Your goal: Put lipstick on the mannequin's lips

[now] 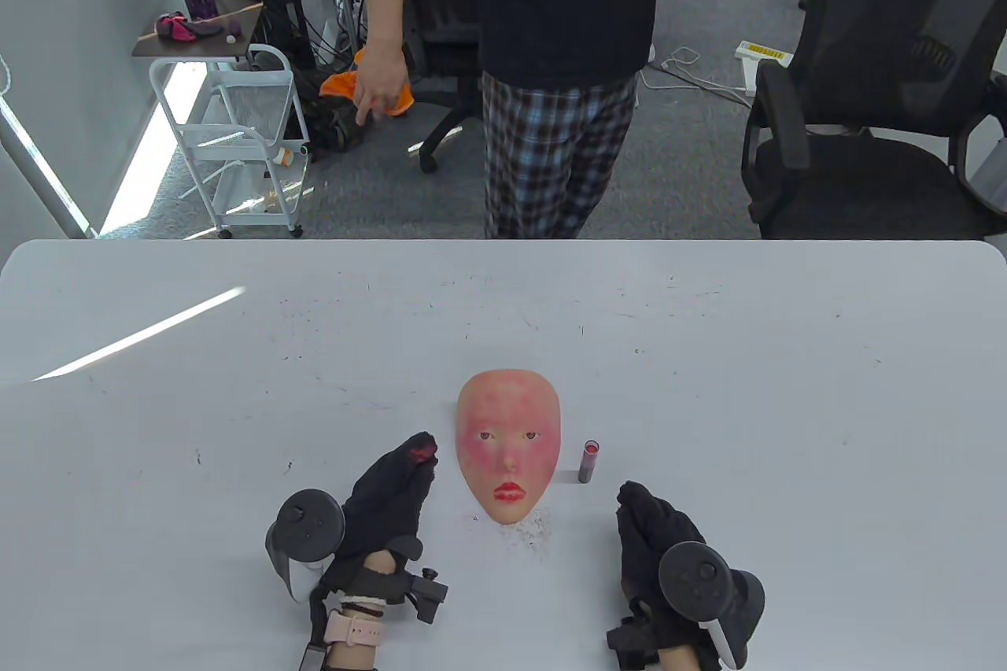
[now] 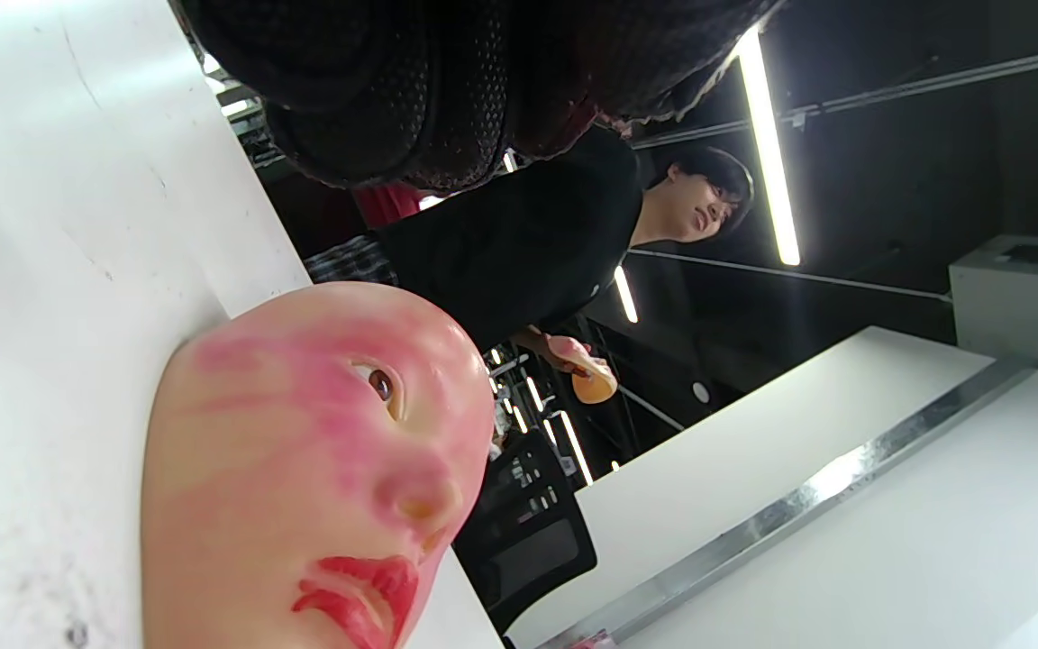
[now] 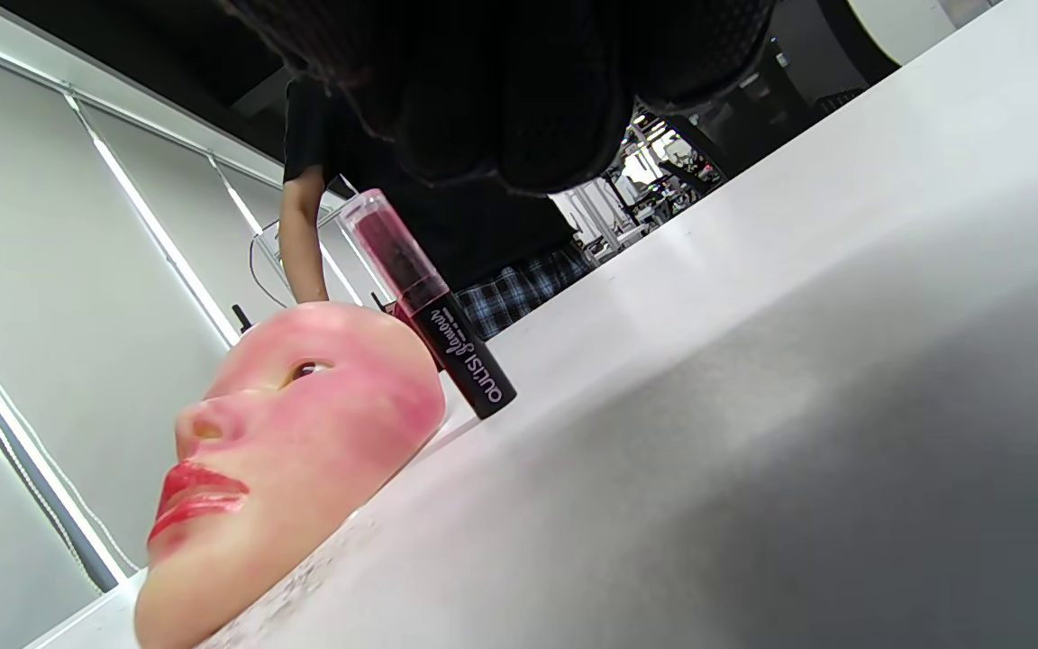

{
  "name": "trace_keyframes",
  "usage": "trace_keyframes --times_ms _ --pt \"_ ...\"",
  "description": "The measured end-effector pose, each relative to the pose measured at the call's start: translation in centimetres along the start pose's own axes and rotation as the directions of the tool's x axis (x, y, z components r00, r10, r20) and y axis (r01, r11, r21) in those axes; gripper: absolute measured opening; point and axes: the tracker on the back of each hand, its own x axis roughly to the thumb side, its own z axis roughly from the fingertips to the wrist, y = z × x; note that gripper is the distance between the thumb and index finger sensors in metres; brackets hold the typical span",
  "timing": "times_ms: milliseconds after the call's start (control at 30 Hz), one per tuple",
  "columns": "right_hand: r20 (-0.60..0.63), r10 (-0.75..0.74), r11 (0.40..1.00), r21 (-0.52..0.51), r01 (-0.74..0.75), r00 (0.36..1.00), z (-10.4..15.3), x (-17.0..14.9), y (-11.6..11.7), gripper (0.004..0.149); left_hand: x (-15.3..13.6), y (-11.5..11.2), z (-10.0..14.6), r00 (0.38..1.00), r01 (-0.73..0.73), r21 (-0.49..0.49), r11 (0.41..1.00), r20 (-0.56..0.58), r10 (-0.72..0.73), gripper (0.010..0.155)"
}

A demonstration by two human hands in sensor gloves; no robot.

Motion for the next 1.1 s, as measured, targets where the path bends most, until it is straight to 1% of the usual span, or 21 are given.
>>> trace_keyframes --times_ms 67,167,233,367,400,433,500,533,633,700,800,867,1100 --pt "-0.005 0.007 1.000 -0.009 -0.007 1.000 0.1 0.0 0.0 0.044 -0.1 -0.1 0.0 0.999 0.021 0.005 1.000 0.024 -0.021 0.056" --pt "-0.029 0.035 0.997 -0.071 -0.037 0.999 0.4 0.0 -0.4 0.055 -0.2 -0.3 -0.1 0.999 -0.016 -0.011 1.000 0.050 0.017 0.066" --pt "-0.018 0.068 0.995 -0.071 -0.069 0.998 0.4 0.1 -0.5 0.065 -0.1 -0.3 -0.1 0.996 -0.002 -0.022 1.000 0.084 0.004 0.072" --pt "0.019 0.189 0.979 -0.079 -0.187 0.982 0.7 0.5 -0.5 0.075 0.7 0.1 0.1 0.974 0.178 -0.030 0.984 0.149 -0.172 0.081" --pt "0.027 0.256 0.964 -0.085 -0.253 0.966 0.8 0.7 -0.4 0.076 1.0 0.3 0.1 0.946 0.279 -0.023 0.960 0.180 -0.270 0.083" --pt "0.032 0.312 0.948 -0.083 -0.308 0.950 0.8 0.9 -0.4 0.078 1.2 0.5 0.2 0.903 0.385 -0.017 0.923 0.210 -0.374 0.084" --pt "0.049 0.403 0.913 -0.083 -0.398 0.914 0.9 1.3 -0.3 0.080 1.6 0.6 0.3 0.834 0.515 -0.029 0.857 0.245 -0.494 0.085" --pt "0.064 0.444 0.895 -0.086 -0.438 0.894 1.0 1.5 -0.1 0.081 1.7 0.5 0.4 0.812 0.556 -0.059 0.829 0.249 -0.528 0.087" --pt "0.094 0.547 0.837 -0.091 -0.540 0.832 1.2 2.0 0.4 0.082 1.6 0.1 0.6 0.813 0.566 -0.109 0.817 0.240 -0.531 0.089" --pt "0.113 0.575 0.818 -0.067 -0.571 0.810 1.2 2.2 0.6 0.083 1.6 -0.1 0.7 0.814 0.569 -0.137 0.810 0.235 -0.532 0.089" --pt "0.125 0.576 0.817 -0.046 -0.575 0.808 1.2 2.4 0.7 0.083 1.6 -0.1 0.8 0.813 0.571 -0.134 0.810 0.224 -0.537 0.090" --pt "0.130 0.573 0.818 -0.038 -0.573 0.809 1.3 2.4 0.7 0.083 1.5 -0.1 0.8 0.825 0.558 -0.144 0.818 0.202 -0.527 0.089" --pt "0.143 0.584 0.810 -0.046 -0.584 0.799 1.4 2.7 0.9 0.083 1.3 0.0 0.9 0.846 0.531 -0.160 0.832 0.148 -0.512 0.088"
